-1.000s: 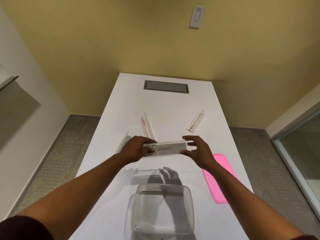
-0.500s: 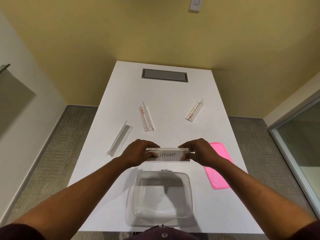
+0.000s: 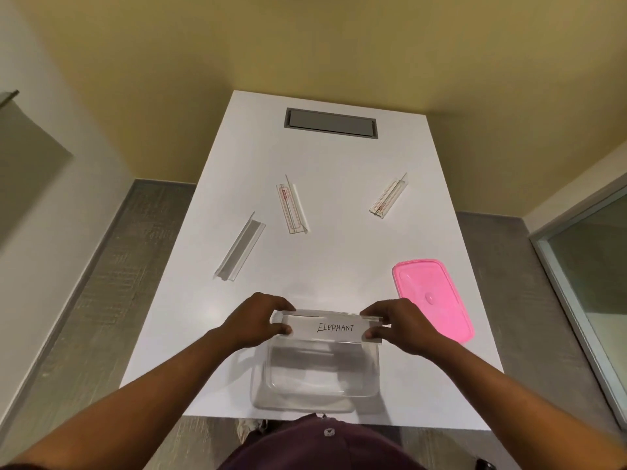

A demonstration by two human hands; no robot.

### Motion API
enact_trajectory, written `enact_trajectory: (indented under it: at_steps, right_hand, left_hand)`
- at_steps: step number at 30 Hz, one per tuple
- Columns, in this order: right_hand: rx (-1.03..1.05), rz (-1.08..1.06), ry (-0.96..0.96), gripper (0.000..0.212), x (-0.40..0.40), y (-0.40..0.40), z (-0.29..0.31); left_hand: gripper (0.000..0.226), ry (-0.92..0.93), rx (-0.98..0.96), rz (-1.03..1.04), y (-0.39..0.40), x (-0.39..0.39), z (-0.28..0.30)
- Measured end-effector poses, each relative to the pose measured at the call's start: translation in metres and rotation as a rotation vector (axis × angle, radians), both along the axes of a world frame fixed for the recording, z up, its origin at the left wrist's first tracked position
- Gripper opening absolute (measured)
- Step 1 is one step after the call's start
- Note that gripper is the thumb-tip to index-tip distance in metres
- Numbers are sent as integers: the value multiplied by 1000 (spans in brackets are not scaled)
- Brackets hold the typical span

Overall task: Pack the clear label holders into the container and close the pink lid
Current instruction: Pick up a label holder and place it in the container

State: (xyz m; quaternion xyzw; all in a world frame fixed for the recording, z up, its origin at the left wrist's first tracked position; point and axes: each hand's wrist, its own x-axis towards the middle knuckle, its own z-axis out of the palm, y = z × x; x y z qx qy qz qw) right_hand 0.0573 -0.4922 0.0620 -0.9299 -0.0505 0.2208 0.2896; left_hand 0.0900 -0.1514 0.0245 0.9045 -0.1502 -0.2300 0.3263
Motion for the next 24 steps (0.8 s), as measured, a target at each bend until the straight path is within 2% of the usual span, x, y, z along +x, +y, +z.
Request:
enact_trajectory:
  at_steps: [9,12,17,22,24]
  right_hand:
    - [-213,160,1,54,-10,27,-31]
    - [-311,191,-8,51,-10,36,-41]
    - [-464,291,-52,42,-11,53,-55]
    - [-488,286,-41,31,-14,59,-65]
    - [-497,276,-46,27,-16,61,-69]
  left_hand:
    - [49,-193,309,-173,-6,-14,-18]
    - [47,-266,449,-290,-10,-19,-25]
    - [33,-290,587,-337,-16,-26,-33]
    - [17,-293,679,-340,-23,-28,-34]
    - [17,-293,696,-333,-26,-27,-35]
